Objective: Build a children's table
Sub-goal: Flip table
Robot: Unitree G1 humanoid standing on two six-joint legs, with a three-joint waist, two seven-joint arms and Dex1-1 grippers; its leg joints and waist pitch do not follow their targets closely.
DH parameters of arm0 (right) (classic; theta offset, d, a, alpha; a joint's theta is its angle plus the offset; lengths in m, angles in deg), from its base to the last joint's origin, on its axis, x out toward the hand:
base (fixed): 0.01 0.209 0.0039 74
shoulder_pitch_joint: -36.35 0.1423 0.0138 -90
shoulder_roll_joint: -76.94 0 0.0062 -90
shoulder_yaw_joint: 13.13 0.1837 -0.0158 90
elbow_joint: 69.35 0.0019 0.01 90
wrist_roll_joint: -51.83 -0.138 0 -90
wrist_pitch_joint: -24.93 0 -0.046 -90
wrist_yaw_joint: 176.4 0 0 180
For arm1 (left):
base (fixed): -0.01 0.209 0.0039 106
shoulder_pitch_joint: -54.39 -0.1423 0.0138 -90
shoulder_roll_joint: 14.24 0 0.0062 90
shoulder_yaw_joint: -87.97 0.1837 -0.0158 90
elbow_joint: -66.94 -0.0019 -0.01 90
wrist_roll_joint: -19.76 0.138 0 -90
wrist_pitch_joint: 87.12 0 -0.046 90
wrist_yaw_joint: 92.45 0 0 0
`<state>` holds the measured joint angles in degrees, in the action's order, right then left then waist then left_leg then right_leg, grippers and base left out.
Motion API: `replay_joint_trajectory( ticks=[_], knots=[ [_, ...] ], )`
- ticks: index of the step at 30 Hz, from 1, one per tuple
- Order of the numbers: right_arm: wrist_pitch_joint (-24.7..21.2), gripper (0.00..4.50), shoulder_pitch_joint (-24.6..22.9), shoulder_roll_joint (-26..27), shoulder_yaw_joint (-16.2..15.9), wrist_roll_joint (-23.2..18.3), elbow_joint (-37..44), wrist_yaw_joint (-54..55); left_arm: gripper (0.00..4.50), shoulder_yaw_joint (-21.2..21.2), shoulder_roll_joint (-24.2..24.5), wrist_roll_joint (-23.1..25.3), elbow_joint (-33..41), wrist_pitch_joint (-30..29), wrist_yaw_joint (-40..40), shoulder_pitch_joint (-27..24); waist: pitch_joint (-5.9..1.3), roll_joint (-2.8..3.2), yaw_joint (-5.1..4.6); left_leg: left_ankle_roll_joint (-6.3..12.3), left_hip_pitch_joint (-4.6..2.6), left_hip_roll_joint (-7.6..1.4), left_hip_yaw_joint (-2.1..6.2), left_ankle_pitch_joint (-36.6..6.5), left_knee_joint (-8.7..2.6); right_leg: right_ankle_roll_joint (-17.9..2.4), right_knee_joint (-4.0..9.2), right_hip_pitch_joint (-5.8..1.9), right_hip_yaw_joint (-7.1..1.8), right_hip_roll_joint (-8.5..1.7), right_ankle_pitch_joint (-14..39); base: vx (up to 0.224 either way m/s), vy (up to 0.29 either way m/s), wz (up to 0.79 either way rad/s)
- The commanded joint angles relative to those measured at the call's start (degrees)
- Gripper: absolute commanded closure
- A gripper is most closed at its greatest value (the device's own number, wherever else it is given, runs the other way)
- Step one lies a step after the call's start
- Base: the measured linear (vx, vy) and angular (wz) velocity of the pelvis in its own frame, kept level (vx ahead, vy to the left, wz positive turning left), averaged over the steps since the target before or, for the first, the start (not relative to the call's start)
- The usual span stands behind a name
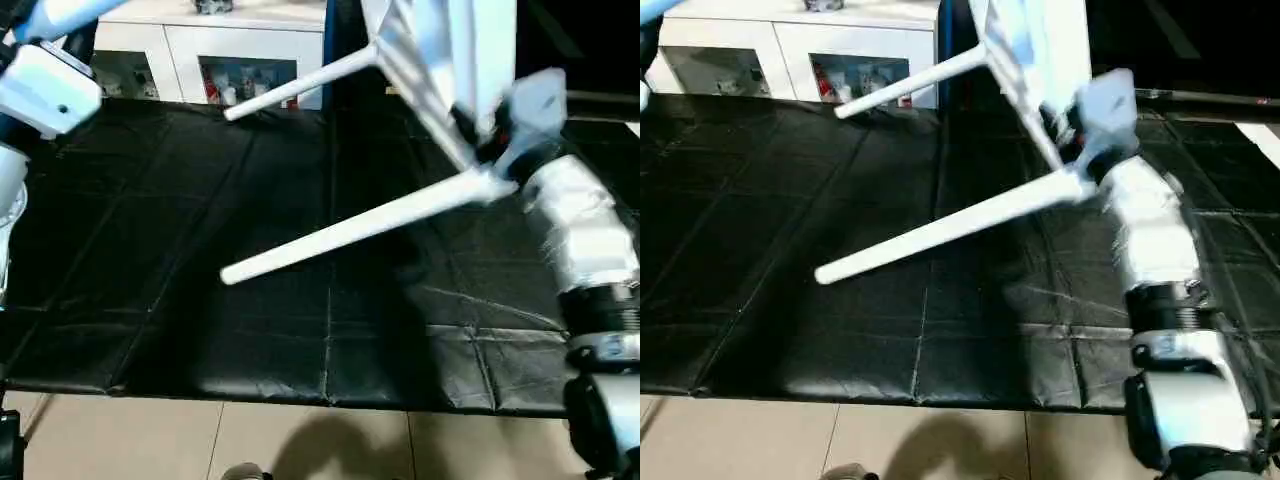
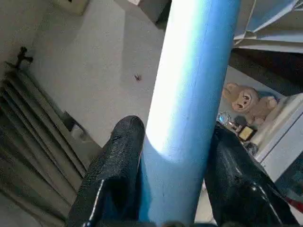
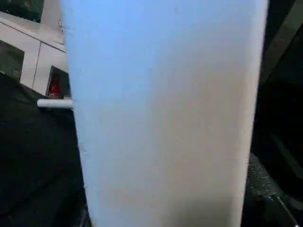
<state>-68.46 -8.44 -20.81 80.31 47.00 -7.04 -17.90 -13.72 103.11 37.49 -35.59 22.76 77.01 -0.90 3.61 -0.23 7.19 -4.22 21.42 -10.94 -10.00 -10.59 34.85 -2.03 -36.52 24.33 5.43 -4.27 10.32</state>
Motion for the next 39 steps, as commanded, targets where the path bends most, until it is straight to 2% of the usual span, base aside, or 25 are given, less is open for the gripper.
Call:
replay_joint_trajectory(
  ticks=[1,4,5,6,7,9,11,13,14,17,20,26,29,33,35,36,38,39],
  knots=[
    [-0.3,2.01,1.97,0.49,-1.94,-4.17,4.37,-8.62,2.8,1.02,-1.42,-2.49,-2.67,-3.63,-2.45,-0.21,-4.42,-0.43,-0.17,1.03,-0.39,-1.59,0.43,-7.85,-3.38,-8.16,3.95,-3.6,-3.46,-3.79,11.15,0.0,0.0,0.0],
    [-1.43,1.83,1.77,0.7,-2.07,-4.33,4.96,-9.08,2.81,1.05,-1.6,-2.78,-2.56,-5.01,-3.05,-0.38,-4.29,-0.53,-0.42,0.8,-0.28,-1.47,0.52,-9.61,-3.36,-7.19,4.2,-3.73,-3.43,-3.85,13.78,0.0,0.0,0.0],
    [-1.79,1.7,1.65,0.71,-2.16,-4.36,5.31,-9.18,2.81,0.98,-1.66,-3.06,-2.34,-5.89,-3.25,-0.53,-4.27,-0.44,-0.45,0.62,-0.4,-1.51,0.55,-9.59,-3.41,-6.75,4.36,-3.51,-3.4,-3.85,14.85,0.0,0.0,0.0],
    [-1.92,1.7,1.63,0.7,-2.19,-4.35,5.46,-9.14,2.81,0.84,-1.78,-3.23,-2.2,-6.48,-3.21,-0.63,-4.31,-0.42,-0.49,0.51,-0.37,-1.52,0.59,-9.44,-3.42,-6.76,4.36,-3.55,-3.39,-3.85,14.93,0.0,0.0,0.0],
    [-2.12,1.37,1.6,0.67,-2.19,-4.18,5.75,-8.86,2.82,0.57,-1.97,-3.63,-1.85,-8.01,-3.21,-0.87,-4.3,-0.49,-0.57,0.34,-0.32,-1.54,0.61,-9.38,-3.41,-6.89,4.3,-3.54,-3.36,-3.79,14.72,0.0,0.0,0.0],
    [-2.13,1.31,1.66,0.67,-2.14,-3.9,5.83,-8.53,2.82,0.29,-2.13,-3.91,-1.5,-9.62,-3.12,-1.12,-4.3,-0.53,-0.57,0.33,-0.42,-1.52,0.56,-9.65,-3.37,-6.84,4.31,-3.47,-3.36,-3.8,15.2,0.0,0.0,0.0],
    [-1.6,1.09,1.93,0.67,-1.98,-3.62,5.6,-8.41,2.82,-0.13,-2.55,-4.18,-1.11,-11.47,-3.0,-1.28,-4.25,-0.4,-0.55,0.56,-0.35,-1.53,0.6,-9.67,-3.36,-6.67,4.33,-3.44,-3.36,-3.75,15.41,0.0,0.0,0.0],
    [-1.25,1.09,2.14,0.8,-1.67,-3.48,5.55,-8.68,2.82,-0.7,-3.13,-4.29,-0.68,-13.33,-3.12,-1.38,-4.23,-0.52,-0.57,0.41,-0.36,-1.51,0.62,-9.91,-3.39,-6.62,4.47,-3.47,-3.33,-3.8,16.17,0.0,0.0,0.0],
    [-1.05,0.87,2.21,0.87,-1.59,-3.45,5.54,-8.79,2.82,-0.91,-3.34,-4.36,-0.6,-14.0,-3.18,-1.4,-4.19,-0.49,-0.58,0.44,-0.33,-1.44,0.62,-10.14,-3.37,-6.43,4.54,-3.48,-3.3,-3.79,16.97,0.0,0.0,0.0],
    [-0.3,0.65,2.39,0.97,-1.52,-3.58,5.65,-9.06,2.82,-1.6,-4.21,-5.13,-0.2,-16.07,-3.22,-1.42,-4.25,-0.5,-0.57,0.61,-0.36,-1.48,0.63,-10.15,-3.35,-6.11,4.57,-3.44,-3.3,-3.82,17.21,0.0,0.0,0.0],
    [2.64,0.42,2.55,1.33,-1.21,-4.41,6.81,-10.09,2.82,-2.94,-6.42,-7.39,0.86,-21.06,-2.83,-1.56,-4.18,-0.41,-0.5,0.89,-0.37,-1.41,0.66,-10.39,-3.33,-5.71,4.65,-3.37,-3.25,-3.78,17.94,0.0,0.0,0.0],
    [5.12,0.41,2.84,1.62,-0.41,-5.9,8.77,-11.61,2.82,-3.45,-8.65,-7.9,2.86,-26.07,-2.15,-2.09,-4.0,-0.11,-0.46,1.16,-0.87,-1.31,0.66,-12.67,-3.39,-4.53,5.58,-2.94,-3.08,-3.72,23.37,0.0,0.0,0.0],
    [6.52,0.41,2.88,1.74,-0.08,-6.63,9.6,-12.79,2.82,-3.52,-9.66,-7.62,3.63,-28.57,-2.14,-2.65,-4.08,-0.12,-0.46,1.3,-0.89,-1.37,0.77,-13.1,-3.49,-4.57,5.49,-2.97,-3.02,-3.65,22.96,0.0,0.0,0.0],
    [8.08,0.41,2.72,2.09,0.33,-8.52,11.72,-14.15,2.82,-3.91,-10.25,-7.39,4.12,-30.98,-2.36,-3.05,-4.15,-0.02,-0.24,1.57,-0.7,-1.45,0.83,-12.32,-3.53,-4.65,5.34,-3.07,-3.07,-3.71,21.71,0.0,0.0,0.0],
    [9.68,0.41,2.94,3.02,1.59,-11.52,14.0,-15.07,2.82,-4.15,-10.69,-7.13,4.64,-32.61,-2.6,-3.24,-4.25,-0.04,-0.05,1.79,-0.6,-1.46,0.85,-11.94,-3.54,-4.69,5.22,-3.16,-3.08,-3.74,20.74,0.0,0.0,0.0],
    [9.71,0.41,2.95,3.05,1.63,-11.62,14.06,-15.09,2.82,-4.15,-10.69,-7.12,4.65,-32.64,-2.61,-3.25,-4.23,0.03,-0.01,1.81,-0.59,-1.49,0.88,-11.84,-3.56,-4.72,5.2,-3.15,-3.09,-3.77,20.58,0.0,0.0,0.0],
    [8.38,0.41,3.74,4.34,3.91,-18.19,18.88,-17.11,2.82,-4.26,-11.03,-6.99,5.19,-33.9,-2.8,-3.41,-4.26,0.1,0.05,1.97,-0.69,-1.54,0.91,-12.11,-3.62,-4.67,5.12,-3.14,-3.13,-3.71,20.22,0.0,0.0,0.0],
    [7.87,0.41,3.79,4.52,4.17,-19.41,19.69,-17.72,2.82,-4.27,-11.09,-6.97,5.39,-34.29,-2.83,-3.42,-4.24,0.17,0.11,2.09,-0.74,-1.58,0.93,-12.36,-3.68,-4.69,5.19,-3.09,-3.13,-3.72,20.29,0.0,0.0,0.0]
  ],
)
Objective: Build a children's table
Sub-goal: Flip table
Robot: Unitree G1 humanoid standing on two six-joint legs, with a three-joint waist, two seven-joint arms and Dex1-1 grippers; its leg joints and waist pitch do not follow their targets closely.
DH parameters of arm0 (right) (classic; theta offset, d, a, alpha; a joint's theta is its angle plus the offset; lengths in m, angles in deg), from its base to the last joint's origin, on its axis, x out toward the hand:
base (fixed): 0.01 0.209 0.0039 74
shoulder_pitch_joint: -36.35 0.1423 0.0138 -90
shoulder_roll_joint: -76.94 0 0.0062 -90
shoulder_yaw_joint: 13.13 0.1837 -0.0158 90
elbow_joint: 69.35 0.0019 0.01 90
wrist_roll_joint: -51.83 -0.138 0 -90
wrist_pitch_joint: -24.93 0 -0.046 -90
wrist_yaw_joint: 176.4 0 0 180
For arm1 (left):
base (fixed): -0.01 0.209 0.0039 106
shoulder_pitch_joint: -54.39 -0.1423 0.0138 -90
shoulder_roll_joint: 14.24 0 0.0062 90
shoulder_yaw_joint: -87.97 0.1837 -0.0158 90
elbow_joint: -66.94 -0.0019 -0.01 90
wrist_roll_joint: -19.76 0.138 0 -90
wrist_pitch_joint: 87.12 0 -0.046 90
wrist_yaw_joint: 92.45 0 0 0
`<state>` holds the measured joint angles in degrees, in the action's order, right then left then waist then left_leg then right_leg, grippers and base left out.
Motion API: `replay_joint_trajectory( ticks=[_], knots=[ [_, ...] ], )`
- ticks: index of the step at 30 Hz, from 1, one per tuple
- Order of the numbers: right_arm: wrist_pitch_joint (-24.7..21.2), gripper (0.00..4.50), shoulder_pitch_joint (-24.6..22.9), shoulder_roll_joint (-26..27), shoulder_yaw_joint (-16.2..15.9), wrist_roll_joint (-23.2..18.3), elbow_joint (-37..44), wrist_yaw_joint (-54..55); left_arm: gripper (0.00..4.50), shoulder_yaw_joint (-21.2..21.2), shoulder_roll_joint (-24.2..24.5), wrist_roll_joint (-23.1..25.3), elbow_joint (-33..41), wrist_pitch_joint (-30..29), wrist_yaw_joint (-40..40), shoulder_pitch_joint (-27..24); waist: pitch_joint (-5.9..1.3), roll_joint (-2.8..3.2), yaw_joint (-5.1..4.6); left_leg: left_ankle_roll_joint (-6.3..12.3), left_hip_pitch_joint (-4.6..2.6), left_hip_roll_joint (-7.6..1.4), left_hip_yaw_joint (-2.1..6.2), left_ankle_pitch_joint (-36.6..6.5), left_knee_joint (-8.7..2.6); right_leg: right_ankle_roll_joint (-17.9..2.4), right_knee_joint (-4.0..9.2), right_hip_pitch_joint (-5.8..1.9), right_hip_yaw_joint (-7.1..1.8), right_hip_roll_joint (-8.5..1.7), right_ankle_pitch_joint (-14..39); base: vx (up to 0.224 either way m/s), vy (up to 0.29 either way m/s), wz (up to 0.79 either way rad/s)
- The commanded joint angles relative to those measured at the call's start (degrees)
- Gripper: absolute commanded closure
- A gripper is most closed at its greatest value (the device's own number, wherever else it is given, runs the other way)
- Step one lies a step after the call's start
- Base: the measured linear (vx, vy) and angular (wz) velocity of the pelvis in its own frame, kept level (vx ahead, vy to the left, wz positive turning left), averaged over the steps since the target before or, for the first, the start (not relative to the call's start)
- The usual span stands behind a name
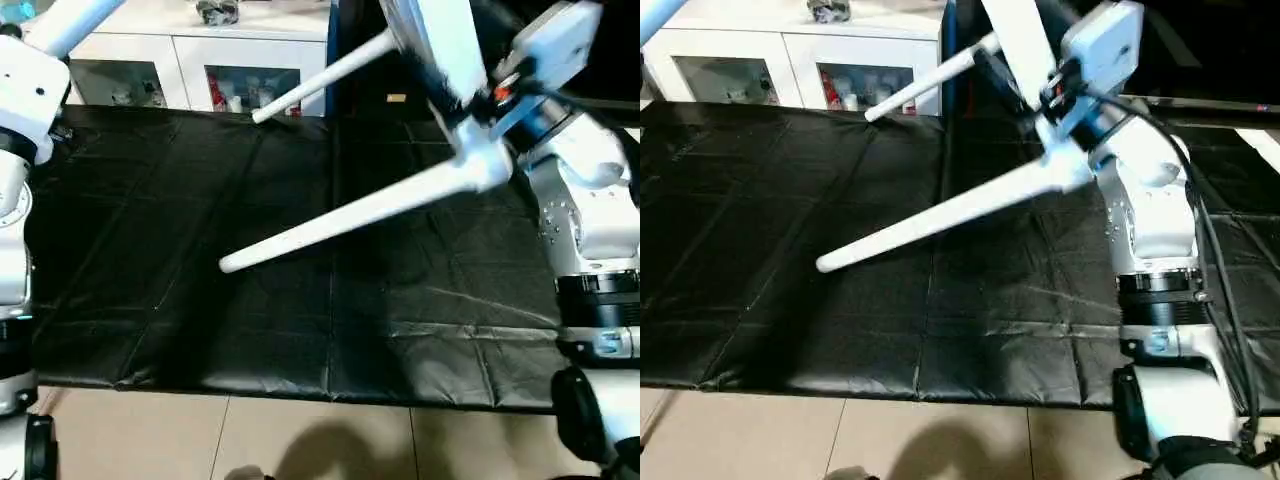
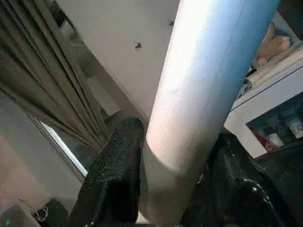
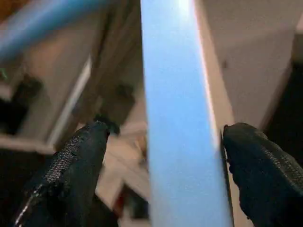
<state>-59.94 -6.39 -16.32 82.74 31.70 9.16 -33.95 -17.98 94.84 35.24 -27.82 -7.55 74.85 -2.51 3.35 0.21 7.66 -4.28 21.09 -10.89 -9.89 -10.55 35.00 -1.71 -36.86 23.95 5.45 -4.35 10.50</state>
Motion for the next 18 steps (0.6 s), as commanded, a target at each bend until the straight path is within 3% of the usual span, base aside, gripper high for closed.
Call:
replay_joint_trajectory(
  ticks=[1,4,8,11,13,15,18],
  knots=[
    [-1.39,0.41,1.67,0.18,1.83,-5.4,4.42,-2.45,2.82,0.0,-2.86,-4.72,-2.22,-4.24,-0.69,-1.83,-4.04,-0.28,-0.18,2.25,-0.43,-1.71,0.85,-12.38,-3.85,-4.92,5.5,-2.74,-3.17,-3.66,19.74,0.0,0.0,0.0],
    [-5.05,0.41,-0.1,-0.1,-0.29,-8.32,8.64,-6.22,2.82,0.06,-2.97,-4.76,-1.95,-4.63,-0.82,-1.87,-3.92,-0.06,0.12,2.02,-0.55,-1.78,0.92,-13.15,-4.02,-4.91,5.6,-2.65,-3.14,-3.53,19.77,0.0,0.0,0.0],
    [-6.27,0.41,-1.95,-0.05,-1.92,-8.99,10.65,-7.41,2.82,-0.03,-3.15,-4.59,-1.59,-5.11,-1.05,-1.87,-3.84,-0.05,0.28,1.41,-0.74,-1.71,0.88,-13.96,-4.1,-4.5,5.97,-2.52,-3.19,-3.71,21.56,0.0,0.0,0.0],
    [-9.44,0.41,-3.64,0.17,-3.01,-11.05,12.52,-7.99,2.82,-0.03,-3.15,-4.61,-1.38,-5.46,-1.16,-1.89,-3.9,-0.01,0.23,1.4,-0.51,-1.61,0.98,-13.57,-4.16,-3.85,6.03,-2.75,-3.16,-3.71,22.14,0.0,0.0,0.0],
    [-13.83,0.41,-7.72,0.94,-5.18,-12.58,13.53,-8.56,2.82,-0.01,-3.17,-4.7,-1.25,-5.83,-1.23,-1.97,-3.87,-0.04,0.27,1.3,-0.52,-1.64,1.04,-13.77,-4.22,-3.61,6.16,-2.72,-3.11,-3.72,22.51,0.0,0.0,0.0],
    [-14.85,0.41,-9.89,1.69,-6.15,-12.27,13.46,-8.26,2.82,-0.01,-3.17,-4.72,-1.19,-5.97,-1.24,-2.05,-3.81,0.02,0.22,1.25,-0.46,-1.7,1.12,-13.97,-4.35,-3.33,6.28,-2.71,-3.1,-3.75,22.84,0.0,0.0,0.0],
    [-17.83,0.41,-19.28,4.62,-10.82,-10.58,10.39,-7.8,2.82,-0.14,-3.23,-4.87,-1.08,-6.33,-1.36,-2.36,-3.97,-0.01,0.24,1.13,-0.47,-1.81,1.16,-14.1,-4.51,-3.6,6.51,-2.73,-3.07,-3.98,22.33,0.0,0.0,0.0]
  ],
)
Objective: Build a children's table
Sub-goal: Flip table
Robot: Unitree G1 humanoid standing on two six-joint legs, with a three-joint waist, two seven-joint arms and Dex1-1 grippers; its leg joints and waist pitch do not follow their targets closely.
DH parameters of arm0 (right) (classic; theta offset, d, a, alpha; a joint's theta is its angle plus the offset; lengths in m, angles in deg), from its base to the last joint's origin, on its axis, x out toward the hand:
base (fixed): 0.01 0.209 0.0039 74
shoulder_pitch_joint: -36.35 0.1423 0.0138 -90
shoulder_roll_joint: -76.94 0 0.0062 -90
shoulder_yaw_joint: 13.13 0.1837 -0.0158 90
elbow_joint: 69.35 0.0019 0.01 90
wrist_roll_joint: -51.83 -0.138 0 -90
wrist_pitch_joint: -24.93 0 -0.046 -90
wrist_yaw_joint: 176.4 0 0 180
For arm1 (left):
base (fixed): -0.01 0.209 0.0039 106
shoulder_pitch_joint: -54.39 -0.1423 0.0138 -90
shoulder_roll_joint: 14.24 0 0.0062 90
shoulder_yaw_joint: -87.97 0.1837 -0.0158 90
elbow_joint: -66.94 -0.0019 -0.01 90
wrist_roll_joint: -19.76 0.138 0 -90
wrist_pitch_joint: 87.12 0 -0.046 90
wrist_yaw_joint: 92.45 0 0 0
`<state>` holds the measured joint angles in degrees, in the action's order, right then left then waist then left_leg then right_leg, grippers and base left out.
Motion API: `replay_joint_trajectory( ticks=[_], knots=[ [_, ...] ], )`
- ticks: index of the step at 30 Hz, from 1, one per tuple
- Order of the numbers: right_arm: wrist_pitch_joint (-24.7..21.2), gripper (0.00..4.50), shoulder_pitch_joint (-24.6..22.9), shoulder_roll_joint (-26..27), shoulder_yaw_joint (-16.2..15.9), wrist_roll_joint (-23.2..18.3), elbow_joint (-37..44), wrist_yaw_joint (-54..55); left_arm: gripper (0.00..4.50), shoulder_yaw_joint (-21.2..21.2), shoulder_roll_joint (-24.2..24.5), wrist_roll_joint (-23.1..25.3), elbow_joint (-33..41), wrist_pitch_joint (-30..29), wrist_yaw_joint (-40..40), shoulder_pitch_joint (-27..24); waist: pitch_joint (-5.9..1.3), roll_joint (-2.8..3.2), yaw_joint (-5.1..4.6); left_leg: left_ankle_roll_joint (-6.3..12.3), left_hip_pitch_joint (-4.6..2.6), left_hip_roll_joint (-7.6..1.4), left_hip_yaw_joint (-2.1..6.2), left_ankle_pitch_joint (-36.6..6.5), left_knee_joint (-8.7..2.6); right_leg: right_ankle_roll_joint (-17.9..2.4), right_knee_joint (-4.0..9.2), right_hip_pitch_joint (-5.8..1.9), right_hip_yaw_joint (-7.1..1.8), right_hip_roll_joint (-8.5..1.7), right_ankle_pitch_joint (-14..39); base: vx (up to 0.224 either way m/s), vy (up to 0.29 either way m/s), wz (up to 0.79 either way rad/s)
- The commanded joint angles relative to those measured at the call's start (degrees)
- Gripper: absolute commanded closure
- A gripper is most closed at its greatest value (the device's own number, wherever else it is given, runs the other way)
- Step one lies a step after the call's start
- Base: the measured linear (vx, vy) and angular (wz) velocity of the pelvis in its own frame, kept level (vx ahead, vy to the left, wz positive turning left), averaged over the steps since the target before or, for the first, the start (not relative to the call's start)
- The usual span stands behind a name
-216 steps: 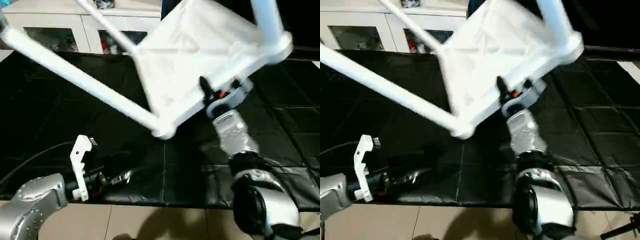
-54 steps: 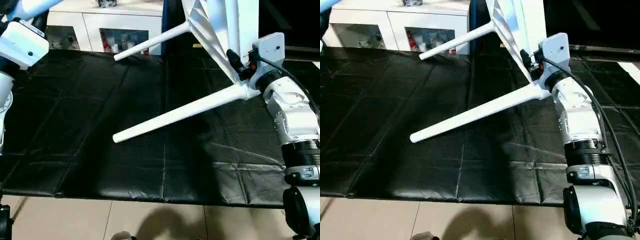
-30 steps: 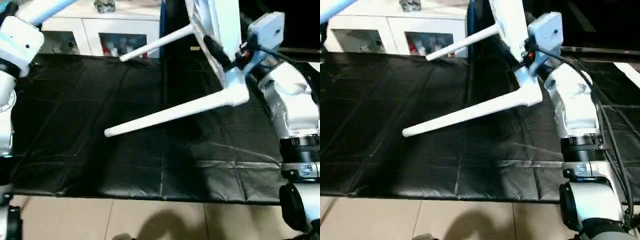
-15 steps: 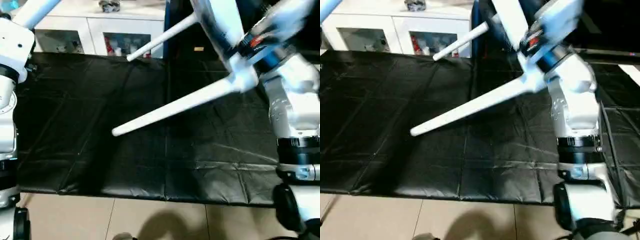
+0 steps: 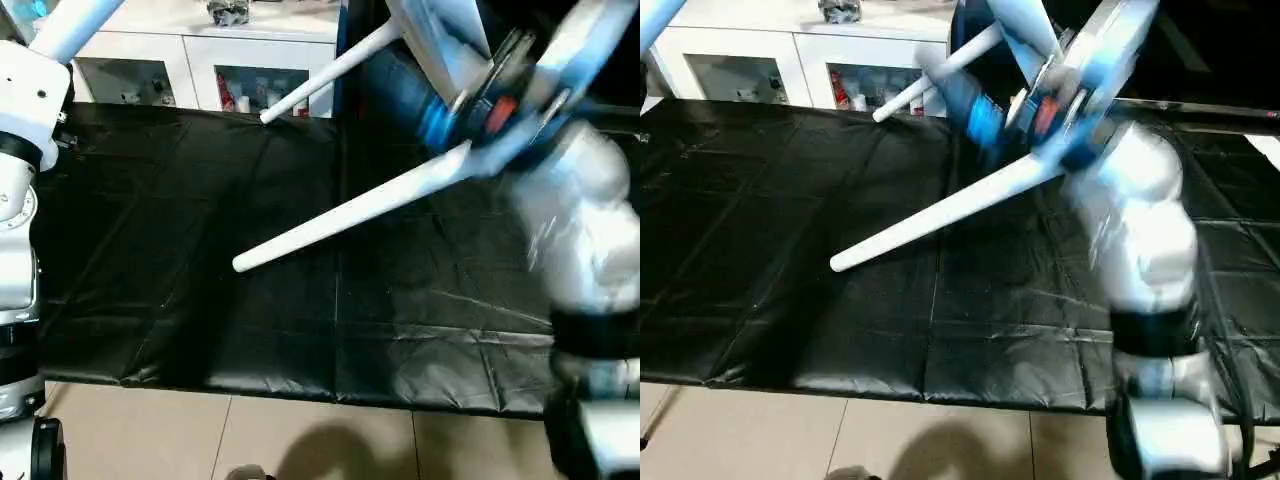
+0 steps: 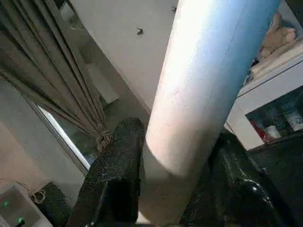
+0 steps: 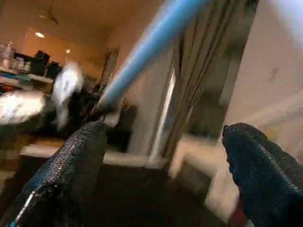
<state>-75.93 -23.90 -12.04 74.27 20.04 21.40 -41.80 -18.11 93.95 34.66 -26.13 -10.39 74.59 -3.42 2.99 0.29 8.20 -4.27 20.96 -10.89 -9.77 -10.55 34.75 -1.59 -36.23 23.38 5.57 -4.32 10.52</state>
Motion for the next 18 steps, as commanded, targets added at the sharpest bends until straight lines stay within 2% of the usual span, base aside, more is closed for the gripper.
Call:
replay_joint_trajectory(
  ticks=[1,3,4,8,10,13,14,18],
  knots=[
    [-2.14,0.41,-3.37,0.33,-3.35,1.35,-2.27,-0.59,2.82,-0.02,-2.36,-4.29,-2.66,-3.61,-1.13,-1.53,-3.72,0.01,-0.37,1.02,-0.36,-1.82,1.1,-14.39,-4.32,-4.15,5.96,-2.29,-3.12,-4.07,22.24,0.0,0.0,0.0],
    [-3.19,0.41,-7.69,0.27,-5.47,1.93,-3.73,-1.18,2.82,-0.1,-2.37,-4.35,-2.58,-3.83,-1.27,-1.7,-3.88,-0.01,-0.24,1.03,-0.17,-1.95,1.13,-13.14,-4.26,-5.22,5.51,-2.4,-3.21,-4.04,19.23,0.0,0.0,0.0],
    [-3.2,0.41,-7.7,0.27,-5.47,1.93,-3.74,-1.18,2.82,-0.1,-2.37,-4.35,-2.58,-3.83,-1.27,-1.7,-3.83,-0.01,-0.24,1.15,-0.09,-1.98,1.1,-13.06,-4.29,-5.2,5.54,-2.46,-3.26,-4.06,18.88,0.0,0.0,0.0],
    [-4.57,0.41,-10.68,-0.31,-6.37,4.2,-6.03,0.42,2.82,-0.24,-2.24,-4.44,-2.6,-3.96,-1.4,-1.87,-3.65,-0.06,-0.31,1.03,-0.18,-1.93,1.13,-13.85,-4.38,-4.71,5.75,-2.45,-3.21,-4.17,20.94,0.0,0.0,0.0],
    [-5.0,0.41,-11.99,-0.59,-6.69,7.53,-8.64,3.17,2.82,-0.31,-2.16,-4.54,-2.56,-4.12,-1.47,-2.0,-3.45,-0.06,-0.26,0.59,-0.35,-1.87,1.06,-14.35,-4.44,-4.22,6.1,-2.27,-3.25,-4.18,23.03,0.0,0.0,0.0],
    [-4.73,0.41,-12.14,0.25,-5.6,8.62,-11.13,5.96,2.82,-0.31,-2.07,-4.71,-2.48,-4.26,-1.5,-2.08,-3.49,-0.08,-0.4,0.39,-0.36,-1.74,1.09,-15.01,-4.39,-3.98,6.26,-2.28,-3.17,-4.31,24.71,0.0,0.0,0.0],
    [-3.97,0.41,-11.33,1.47,-3.7,8.97,-14.56,9.37,2.82,-0.28,-2.04,-4.83,-2.52,-4.39,-1.52,-2.1,-3.48,-0.16,-0.4,0.44,-0.33,-1.8,1.16,-15.01,-4.43,-3.76,6.32,-2.33,-3.14,-4.34,24.94,0.0,0.0,0.0],
    [-2.16,0.41,-9.45,3.37,-0.91,8.08,-18.25,11.53,2.82,-0.45,-2.1,-4.82,-2.49,-4.47,-1.56,-2.18,-3.46,-0.18,-0.47,0.32,-0.75,-1.87,1.09,-15.72,-4.39,-3.83,6.49,-1.93,-3.23,-4.38,25.62,0.0,0.0,0.0]
  ],
)
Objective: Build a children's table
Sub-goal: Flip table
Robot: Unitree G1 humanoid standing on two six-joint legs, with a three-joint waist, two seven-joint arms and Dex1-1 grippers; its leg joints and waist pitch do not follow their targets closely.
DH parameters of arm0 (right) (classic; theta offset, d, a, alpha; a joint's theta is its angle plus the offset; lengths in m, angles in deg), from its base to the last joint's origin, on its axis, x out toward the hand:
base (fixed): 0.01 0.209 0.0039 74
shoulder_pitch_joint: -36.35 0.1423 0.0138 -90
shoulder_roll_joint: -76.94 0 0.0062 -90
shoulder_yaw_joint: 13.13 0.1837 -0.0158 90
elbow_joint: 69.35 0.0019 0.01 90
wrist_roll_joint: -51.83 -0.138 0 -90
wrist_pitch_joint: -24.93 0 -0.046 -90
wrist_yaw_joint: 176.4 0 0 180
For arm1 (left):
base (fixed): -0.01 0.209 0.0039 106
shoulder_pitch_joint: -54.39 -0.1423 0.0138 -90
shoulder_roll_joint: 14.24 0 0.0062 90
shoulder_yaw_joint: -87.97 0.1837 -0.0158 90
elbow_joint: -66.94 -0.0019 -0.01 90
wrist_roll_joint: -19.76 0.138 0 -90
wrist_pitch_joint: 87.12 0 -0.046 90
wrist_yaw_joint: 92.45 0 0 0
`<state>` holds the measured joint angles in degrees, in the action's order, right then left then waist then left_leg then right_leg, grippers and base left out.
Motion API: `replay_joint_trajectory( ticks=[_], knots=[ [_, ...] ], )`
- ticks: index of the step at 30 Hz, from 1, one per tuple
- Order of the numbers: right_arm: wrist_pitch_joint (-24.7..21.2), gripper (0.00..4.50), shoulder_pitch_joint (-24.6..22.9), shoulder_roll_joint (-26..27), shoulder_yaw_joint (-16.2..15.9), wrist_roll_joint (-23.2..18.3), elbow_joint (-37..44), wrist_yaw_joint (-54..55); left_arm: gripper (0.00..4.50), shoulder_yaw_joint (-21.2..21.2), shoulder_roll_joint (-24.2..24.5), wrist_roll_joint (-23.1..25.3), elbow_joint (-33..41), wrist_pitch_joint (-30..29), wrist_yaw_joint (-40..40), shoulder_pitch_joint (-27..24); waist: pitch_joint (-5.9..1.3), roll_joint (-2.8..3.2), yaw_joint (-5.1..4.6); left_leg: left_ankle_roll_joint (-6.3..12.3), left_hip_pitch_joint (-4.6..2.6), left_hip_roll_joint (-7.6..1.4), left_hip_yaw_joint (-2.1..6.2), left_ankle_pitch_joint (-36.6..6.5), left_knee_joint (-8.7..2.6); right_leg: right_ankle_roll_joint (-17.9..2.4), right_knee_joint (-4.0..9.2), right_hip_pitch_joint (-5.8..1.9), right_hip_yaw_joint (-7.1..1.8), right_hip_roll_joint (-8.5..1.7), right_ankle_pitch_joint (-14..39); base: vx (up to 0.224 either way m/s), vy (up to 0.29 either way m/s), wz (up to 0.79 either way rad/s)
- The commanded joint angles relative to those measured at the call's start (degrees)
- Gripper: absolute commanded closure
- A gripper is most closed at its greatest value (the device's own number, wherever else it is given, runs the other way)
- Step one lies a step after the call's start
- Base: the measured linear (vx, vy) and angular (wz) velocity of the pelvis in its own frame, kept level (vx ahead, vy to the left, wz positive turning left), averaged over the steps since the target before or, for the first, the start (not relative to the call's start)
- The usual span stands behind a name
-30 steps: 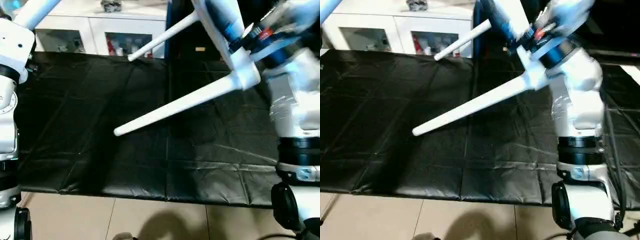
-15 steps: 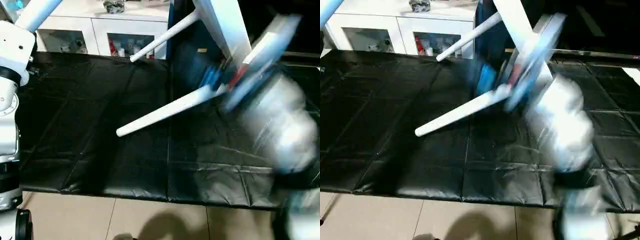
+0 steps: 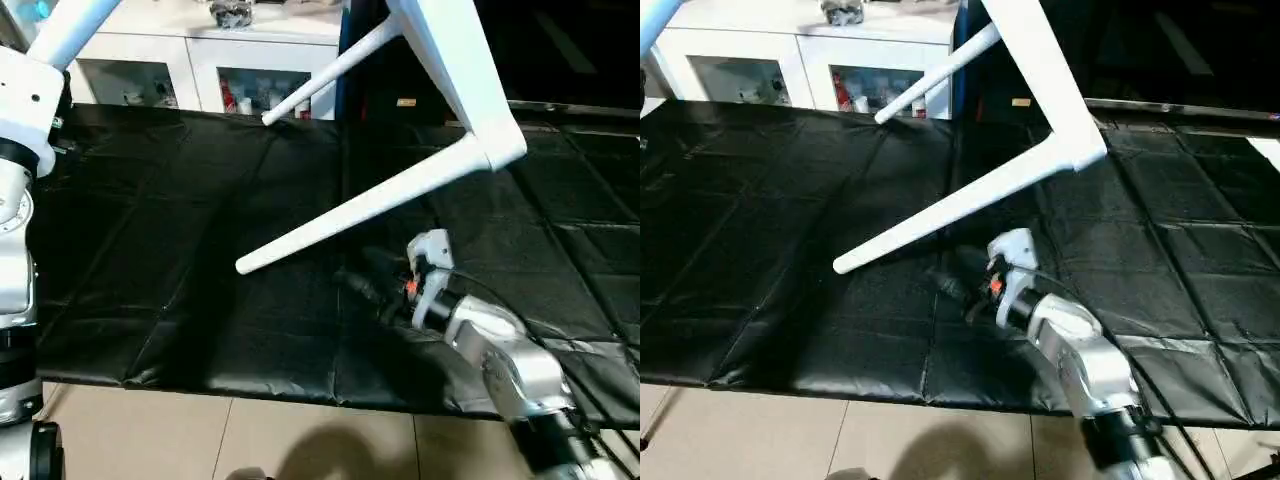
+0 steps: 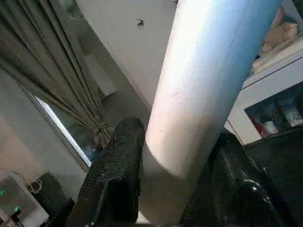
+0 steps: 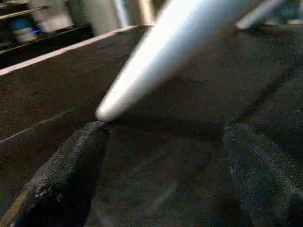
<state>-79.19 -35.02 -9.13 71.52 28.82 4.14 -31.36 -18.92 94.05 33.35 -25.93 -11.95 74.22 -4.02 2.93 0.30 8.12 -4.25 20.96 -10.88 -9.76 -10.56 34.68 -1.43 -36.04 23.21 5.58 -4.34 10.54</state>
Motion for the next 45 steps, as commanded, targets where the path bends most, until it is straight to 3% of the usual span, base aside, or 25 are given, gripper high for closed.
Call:
replay_joint_trajectory(
  ticks=[1,7,8,12,15,16,17,19,20,21,22,25,27,34,35,36,37,42,43,45],
  knots=[
    [1.19,0.41,2.05,0.93,2.34,-1.3,-1.41,1.06,2.82,0.33,-2.2,-3.53,-2.69,-2.9,-1.18,-1.6,-3.5,-0.13,-0.39,0.46,-0.48,-1.95,1.16,-15.06,-4.39,-4.39,5.99,-2.06,-3.19,-4.35,24.06,0.0,0.0,0.0],
    [4.17,0.41,5.19,4.25,4.85,-5.75,-4.25,-3.57,2.82,0.53,-2.18,-3.72,-2.97,-2.92,-1.1,-1.48,-3.64,0.32,-0.43,0.81,-0.4,-2.18,1.24,-15.04,-4.49,-5.83,5.53,-2.15,-3.25,-4.44,20.75,0.0,0.0,0.0],
    [6.91,0.41,8.3,5.69,5.81,-5.54,-9.0,-4.41,2.82,0.66,-2.11,-3.84,-3.18,-2.95,-1.14,-1.37,-3.59,0.37,-0.6,0.61,-0.34,-2.2,1.27,-15.43,-4.53,-6.44,5.45,-2.13,-3.25,-4.47,20.38,0.0,0.0,0.0],
    [9.31,0.41,11.53,7.3,7.42,-5.91,-13.51,-5.28,2.82,0.72,-2.07,-3.88,-3.35,-2.99,-1.25,-1.25,-3.47,0.41,-0.57,0.21,-0.67,-2.23,1.21,-16.29,-4.57,-7.25,5.63,-2.09,-3.34,-4.61,21.52,0.0,0.0,0.0],
    [11.45,0.41,15.92,9.27,9.64,-7.45,-18.71,-7.16,2.82,0.75,-2.06,-3.95,-3.32,-3.12,-1.36,-1.28,-3.63,0.42,-0.46,0.23,-0.63,-2.41,1.19,-15.31,-4.63,-7.95,5.25,-2.14,-3.37,-4.54,18.89,0.0,0.0,0.0],
    [12.75,0.41,18.17,9.82,10.05,-7.37,-22.27,-8.67,2.82,0.74,-2.1,-4.01,-3.01,-3.34,-1.42,-1.49,-3.65,-0.24,-0.73,0.42,-0.4,-2.41,1.16,-15.14,-4.66,-8.64,4.98,-2.34,-3.38,-4.57,17.89,0.0,0.0,0.0],
    [13.29,0.69,18.95,9.97,10.12,-7.22,-23.76,-9.37,2.82,0.71,-2.12,-4.05,-2.83,-3.46,-1.46,-1.62,-3.72,0.16,-0.56,0.56,-0.46,-2.44,1.15,-14.55,-4.58,-9.26,4.87,-2.31,-3.38,-4.68,17.27,0.0,0.0,0.0],
    [13.91,0.76,20.16,10.39,10.68,-7.45,-25.97,-11.08,2.82,0.62,-2.19,-4.16,-2.5,-3.66,-1.53,-1.89,-3.65,0.27,-0.54,0.75,-0.49,-2.45,1.01,-14.34,-4.5,-9.56,4.84,-2.29,-3.47,-4.68,16.9,0.0,0.0,0.0],
    [14.1,0.79,20.59,10.56,11.02,-7.6,-26.61,-11.48,2.82,0.57,-2.21,-4.22,-2.37,-3.74,-1.57,-2.02,-3.68,0.21,-0.56,0.81,-0.38,-2.48,1.06,-14.08,-4.55,-9.55,4.77,-2.42,-3.48,-4.71,16.61,0.0,0.0,0.0],
    [14.1,0.88,20.59,10.56,11.02,-7.6,-26.61,-11.48,2.82,0.57,-2.21,-4.22,-2.37,-3.74,-1.57,-2.02,-3.71,-0.39,-0.53,0.95,-0.36,-2.48,0.98,-13.64,-4.55,-9.53,4.77,-2.47,-3.45,-4.7,16.38,0.0,0.0,0.0],
    [14.48,1.12,21.5,10.82,11.69,-7.89,-27.75,-11.95,2.82,0.45,-2.32,-4.37,-2.09,-3.9,-1.65,-2.4,-3.71,-0.05,-0.45,1.16,-0.29,-2.48,1.03,-13.18,-4.52,-9.69,4.64,-2.48,-3.49,-4.81,16.23,0.0,0.0,0.0],
    [15.38,1.2,22.86,11.05,12.54,-8.11,-29.53,-12.7,2.82,0.27,-2.52,-4.84,-1.96,-4.13,-1.76,-2.79,-3.7,-0.22,-0.52,1.25,-0.34,-2.5,0.98,-13.13,-4.55,-9.48,4.73,-2.46,-3.45,-4.78,16.83,0.0,0.0,0.0],
    [16.11,1.54,24.01,11.17,13.23,-8.16,-30.79,-13.79,2.83,-0.09,-2.96,-5.45,-1.87,-4.55,-1.78,-3.06,-3.66,-0.19,-0.48,1.41,-0.3,-2.48,0.96,-12.78,-4.55,-9.73,4.75,-2.44,-3.46,-4.81,17.04,0.0,0.0,0.0],
    [16.81,2.07,25.21,10.47,14.11,-8.04,-30.05,-15.65,2.87,-0.53,-3.88,-6.5,-1.7,-5.18,-1.81,-4.24,-3.6,-0.17,-0.38,1.32,-0.46,-2.58,0.98,-13.38,-4.64,-9.4,4.8,-2.28,-3.44,-4.73,17.56,0.0,0.0,0.0],
    [16.65,2.17,25.49,9.89,13.92,-7.85,-28.83,-16.48,2.88,-0.64,-4.26,-6.76,-1.53,-5.11,-1.96,-4.96,-3.59,-1.13,-0.48,1.5,-0.42,-2.58,0.82,-13.17,-4.66,-9.32,4.9,-2.37,-3.42,-4.68,17.51,0.0,0.0,0.0],
    [16.63,2.29,25.62,9.32,13.5,-7.46,-27.97,-17.06,2.89,-0.6,-4.58,-6.92,-1.28,-5.09,-2.08,-5.57,-3.61,-0.68,-0.19,1.59,-0.46,-2.55,0.87,-12.78,-4.6,-9.19,4.81,-2.34,-3.46,-4.83,17.86,0.0,0.0,0.0],
    [16.63,2.29,25.63,9.28,13.47,-7.43,-27.91,-17.1,2.89,-0.6,-4.61,-6.93,-1.26,-5.09,-2.09,-5.62,-3.61,-0.62,-0.28,1.64,-0.39,-2.61,0.87,-12.7,-4.61,-9.13,4.82,-2.32,-3.47,-4.84,17.77,0.0,0.0,0.0],
    [16.9,2.73,25.66,7.83,12.23,-5.38,-25.85,-18.64,2.98,0.09,-5.81,-7.91,-0.85,-5.13,-3.03,-7.15,-3.66,-0.81,-0.36,1.45,-0.38,-2.6,0.87,-12.61,-4.7,-9.1,4.72,-2.36,-3.42,-4.68,16.01,0.0,0.0,0.0],
    [16.45,2.77,25.3,7.1,11.77,-4.9,-23.76,-18.81,3.0,0.08,-6.74,-8.21,-0.38,-5.35,-3.05,-8.36,-3.68,-0.51,-0.29,1.26,-0.53,-2.66,0.92,-12.59,-4.7,-9.18,4.68,-2.29,-3.45,-4.59,15.39,0.0,0.0,0.0],
    [16.24,2.79,25.09,6.67,11.41,-4.54,-22.71,-18.95,3.01,0.07,-7.13,-8.46,0.01,-5.54,-2.97,-9.19,-3.81,-0.73,-0.35,1.39,-0.54,-2.69,0.89,-12.27,-4.64,-9.57,4.53,-2.37,-3.42,-4.55,13.57,0.0,0.0,0.0]
  ],
)
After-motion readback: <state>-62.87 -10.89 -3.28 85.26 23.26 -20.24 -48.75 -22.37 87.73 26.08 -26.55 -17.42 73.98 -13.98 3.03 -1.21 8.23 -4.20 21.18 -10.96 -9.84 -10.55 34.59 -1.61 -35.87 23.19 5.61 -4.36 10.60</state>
